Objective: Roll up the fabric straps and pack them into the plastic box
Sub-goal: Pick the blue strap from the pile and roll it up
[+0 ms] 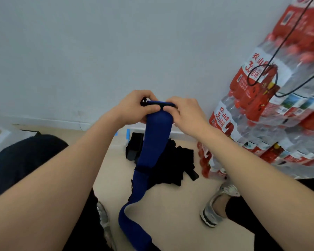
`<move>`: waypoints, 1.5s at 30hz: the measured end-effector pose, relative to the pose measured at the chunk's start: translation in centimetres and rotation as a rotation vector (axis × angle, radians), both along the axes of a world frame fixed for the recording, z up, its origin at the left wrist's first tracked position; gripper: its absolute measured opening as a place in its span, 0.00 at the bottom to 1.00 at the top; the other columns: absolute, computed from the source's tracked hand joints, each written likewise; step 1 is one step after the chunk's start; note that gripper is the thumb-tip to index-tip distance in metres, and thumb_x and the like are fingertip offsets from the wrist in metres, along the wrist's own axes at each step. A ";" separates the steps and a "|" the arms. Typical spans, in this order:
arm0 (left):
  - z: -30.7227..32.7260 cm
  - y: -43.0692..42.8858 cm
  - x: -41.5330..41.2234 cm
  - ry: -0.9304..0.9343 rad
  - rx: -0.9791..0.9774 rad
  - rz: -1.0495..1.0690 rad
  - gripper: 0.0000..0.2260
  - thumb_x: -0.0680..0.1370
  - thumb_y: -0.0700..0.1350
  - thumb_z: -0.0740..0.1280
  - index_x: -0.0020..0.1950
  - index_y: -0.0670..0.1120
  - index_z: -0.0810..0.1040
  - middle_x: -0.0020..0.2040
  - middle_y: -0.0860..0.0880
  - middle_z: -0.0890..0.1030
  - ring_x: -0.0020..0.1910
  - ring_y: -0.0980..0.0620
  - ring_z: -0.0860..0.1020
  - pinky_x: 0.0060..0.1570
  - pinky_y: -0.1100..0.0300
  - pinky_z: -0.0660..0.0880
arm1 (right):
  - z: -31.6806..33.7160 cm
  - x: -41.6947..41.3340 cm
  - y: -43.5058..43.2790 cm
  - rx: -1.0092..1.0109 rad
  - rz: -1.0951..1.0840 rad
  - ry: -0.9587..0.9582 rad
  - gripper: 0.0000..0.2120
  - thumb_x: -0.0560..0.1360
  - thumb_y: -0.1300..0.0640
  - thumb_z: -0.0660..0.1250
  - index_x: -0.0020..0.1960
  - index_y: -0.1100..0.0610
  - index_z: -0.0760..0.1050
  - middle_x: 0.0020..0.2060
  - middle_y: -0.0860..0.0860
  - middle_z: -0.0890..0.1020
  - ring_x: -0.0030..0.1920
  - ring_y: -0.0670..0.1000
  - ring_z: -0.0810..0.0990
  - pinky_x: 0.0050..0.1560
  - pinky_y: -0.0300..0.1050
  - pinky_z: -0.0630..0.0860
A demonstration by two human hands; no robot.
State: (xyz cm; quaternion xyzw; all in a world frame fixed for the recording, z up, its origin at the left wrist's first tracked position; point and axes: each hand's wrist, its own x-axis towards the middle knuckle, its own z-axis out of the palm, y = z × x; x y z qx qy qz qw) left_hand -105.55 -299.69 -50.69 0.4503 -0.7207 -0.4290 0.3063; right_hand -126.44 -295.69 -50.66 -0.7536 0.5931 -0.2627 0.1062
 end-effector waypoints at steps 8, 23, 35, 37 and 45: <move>2.8 -2.2 -2.5 0.180 0.161 -0.112 0.08 0.84 0.41 0.72 0.59 0.51 0.89 0.53 0.45 0.89 0.49 0.49 0.89 0.44 0.55 0.86 | 2.7 -1.8 -1.0 -0.027 -0.104 -0.112 0.06 0.82 0.56 0.68 0.53 0.50 0.71 0.36 0.58 0.83 0.37 0.60 0.83 0.43 0.60 0.81; 1.0 -4.1 -1.2 0.091 0.204 0.099 0.06 0.78 0.38 0.79 0.53 0.45 0.90 0.47 0.43 0.90 0.50 0.46 0.89 0.53 0.52 0.87 | 4.0 -2.1 -7.2 0.397 0.146 -0.122 0.18 0.73 0.55 0.83 0.56 0.50 0.78 0.44 0.50 0.89 0.38 0.49 0.90 0.47 0.51 0.86; 5.4 -6.6 -1.6 -0.198 0.039 0.071 0.04 0.83 0.38 0.71 0.53 0.45 0.77 0.46 0.36 0.85 0.40 0.42 0.88 0.39 0.49 0.87 | 7.6 -1.3 -11.1 0.476 0.149 -0.102 0.07 0.76 0.61 0.79 0.51 0.54 0.84 0.43 0.55 0.90 0.36 0.53 0.90 0.45 0.47 0.87; 5.1 -6.2 -1.1 -0.140 0.078 0.083 0.03 0.84 0.37 0.70 0.53 0.44 0.78 0.48 0.36 0.86 0.43 0.41 0.88 0.41 0.47 0.87 | 7.1 -1.7 -10.4 0.505 0.195 -0.186 0.06 0.80 0.62 0.73 0.54 0.53 0.84 0.43 0.52 0.90 0.39 0.53 0.91 0.47 0.47 0.86; 5.8 -6.3 -1.5 0.183 0.255 0.082 0.10 0.86 0.49 0.70 0.51 0.43 0.78 0.53 0.37 0.88 0.50 0.44 0.88 0.49 0.51 0.87 | 5.3 -1.7 -9.2 0.095 0.108 -0.254 0.09 0.75 0.64 0.74 0.48 0.50 0.82 0.40 0.48 0.89 0.32 0.51 0.88 0.40 0.53 0.86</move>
